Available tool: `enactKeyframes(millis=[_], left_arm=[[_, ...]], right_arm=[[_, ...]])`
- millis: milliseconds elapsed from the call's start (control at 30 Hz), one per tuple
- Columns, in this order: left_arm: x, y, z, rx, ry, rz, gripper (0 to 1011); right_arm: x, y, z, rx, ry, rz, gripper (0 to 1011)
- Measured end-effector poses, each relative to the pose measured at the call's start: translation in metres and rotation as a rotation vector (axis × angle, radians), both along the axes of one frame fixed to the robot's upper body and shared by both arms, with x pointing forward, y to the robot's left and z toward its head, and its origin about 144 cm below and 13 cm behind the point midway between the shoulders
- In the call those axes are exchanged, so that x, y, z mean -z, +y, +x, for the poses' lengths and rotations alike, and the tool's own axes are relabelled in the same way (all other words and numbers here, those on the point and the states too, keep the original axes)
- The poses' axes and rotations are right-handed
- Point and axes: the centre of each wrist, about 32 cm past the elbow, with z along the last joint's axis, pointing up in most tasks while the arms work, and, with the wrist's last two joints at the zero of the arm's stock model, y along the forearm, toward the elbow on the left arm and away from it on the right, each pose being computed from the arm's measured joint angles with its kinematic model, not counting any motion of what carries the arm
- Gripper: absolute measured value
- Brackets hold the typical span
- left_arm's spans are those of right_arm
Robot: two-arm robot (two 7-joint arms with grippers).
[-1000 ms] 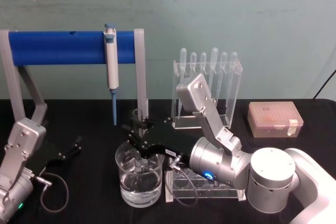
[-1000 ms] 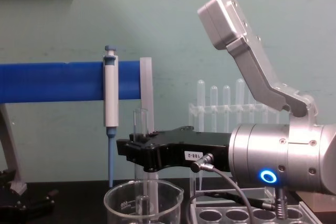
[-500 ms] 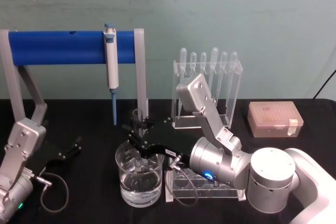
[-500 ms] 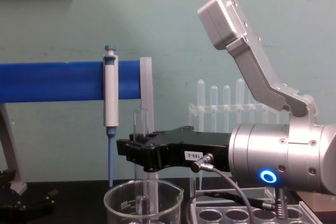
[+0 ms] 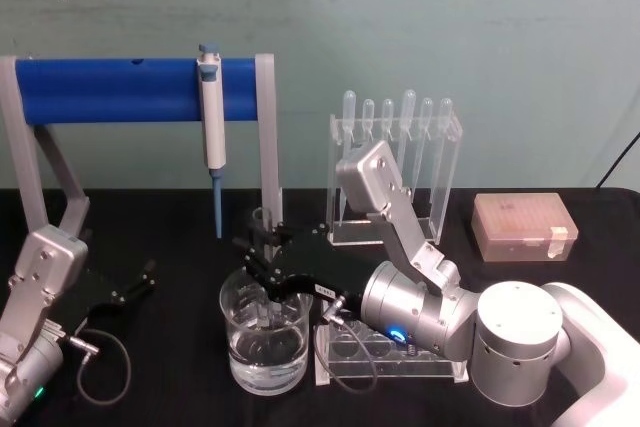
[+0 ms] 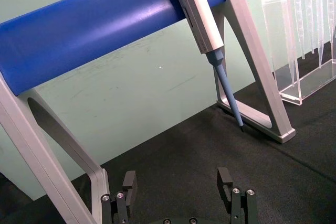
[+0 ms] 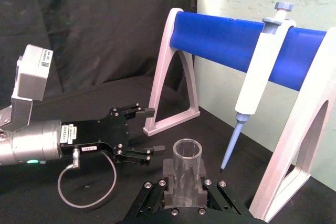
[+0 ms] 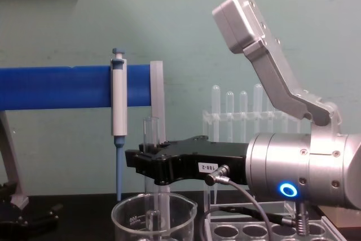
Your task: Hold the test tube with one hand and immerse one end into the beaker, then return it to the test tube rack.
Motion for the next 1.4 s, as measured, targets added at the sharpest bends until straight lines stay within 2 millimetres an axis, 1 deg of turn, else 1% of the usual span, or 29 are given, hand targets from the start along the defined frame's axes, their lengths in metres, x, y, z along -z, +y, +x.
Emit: enactKeyframes(millis=[1400], left_arm=[[0.0,0.0,0.0,0.0,0.0,0.0,1000]], right_arm=[[-0.002,-0.0019,-0.0004,-0.002,-0.006,-0.002,224]])
